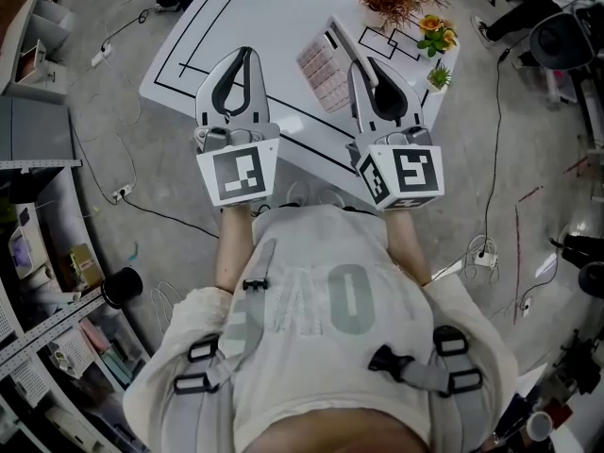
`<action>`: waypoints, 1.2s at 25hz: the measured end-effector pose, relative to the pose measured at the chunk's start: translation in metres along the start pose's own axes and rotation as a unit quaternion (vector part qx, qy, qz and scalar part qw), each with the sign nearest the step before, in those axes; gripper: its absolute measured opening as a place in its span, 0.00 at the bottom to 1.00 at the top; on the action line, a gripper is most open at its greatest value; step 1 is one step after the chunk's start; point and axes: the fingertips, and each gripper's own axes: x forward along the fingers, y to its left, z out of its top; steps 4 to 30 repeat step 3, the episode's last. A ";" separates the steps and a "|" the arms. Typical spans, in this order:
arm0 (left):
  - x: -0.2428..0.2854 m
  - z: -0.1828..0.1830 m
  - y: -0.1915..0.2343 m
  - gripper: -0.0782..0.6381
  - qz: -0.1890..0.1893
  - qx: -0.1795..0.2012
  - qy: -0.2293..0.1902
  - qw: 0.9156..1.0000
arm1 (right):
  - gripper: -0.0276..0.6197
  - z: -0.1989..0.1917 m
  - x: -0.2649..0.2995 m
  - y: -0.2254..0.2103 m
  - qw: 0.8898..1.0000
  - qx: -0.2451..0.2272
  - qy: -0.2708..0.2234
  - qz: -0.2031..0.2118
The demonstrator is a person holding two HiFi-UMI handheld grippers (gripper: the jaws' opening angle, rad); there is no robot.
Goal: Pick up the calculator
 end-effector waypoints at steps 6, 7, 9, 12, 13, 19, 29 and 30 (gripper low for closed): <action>-0.001 0.000 0.000 0.14 0.003 0.000 0.001 1.000 | 0.15 -0.001 -0.001 -0.001 1.000 -0.002 0.001 0.001; -0.001 0.000 0.000 0.14 0.003 0.000 0.001 1.000 | 0.15 -0.001 -0.001 -0.001 1.000 -0.002 0.001 0.001; -0.001 0.000 0.000 0.14 0.003 0.000 0.001 1.000 | 0.15 -0.001 -0.001 -0.001 1.000 -0.002 0.001 0.001; -0.001 0.000 0.000 0.14 0.003 0.000 0.001 1.000 | 0.15 -0.001 -0.001 -0.001 1.000 -0.002 0.001 0.001; -0.001 0.000 0.000 0.14 0.003 0.000 0.001 1.000 | 0.15 -0.001 -0.001 -0.001 1.000 -0.002 0.001 0.001; -0.001 0.000 0.000 0.14 0.003 0.000 0.001 1.000 | 0.15 -0.001 -0.001 -0.001 1.000 -0.002 0.001 0.001; -0.001 0.000 0.000 0.14 0.003 0.000 0.001 1.000 | 0.15 -0.001 -0.001 -0.001 1.000 -0.002 0.001 0.001; -0.001 0.000 0.000 0.14 0.003 0.000 0.001 1.000 | 0.15 -0.001 -0.001 -0.001 1.000 -0.002 0.001 0.001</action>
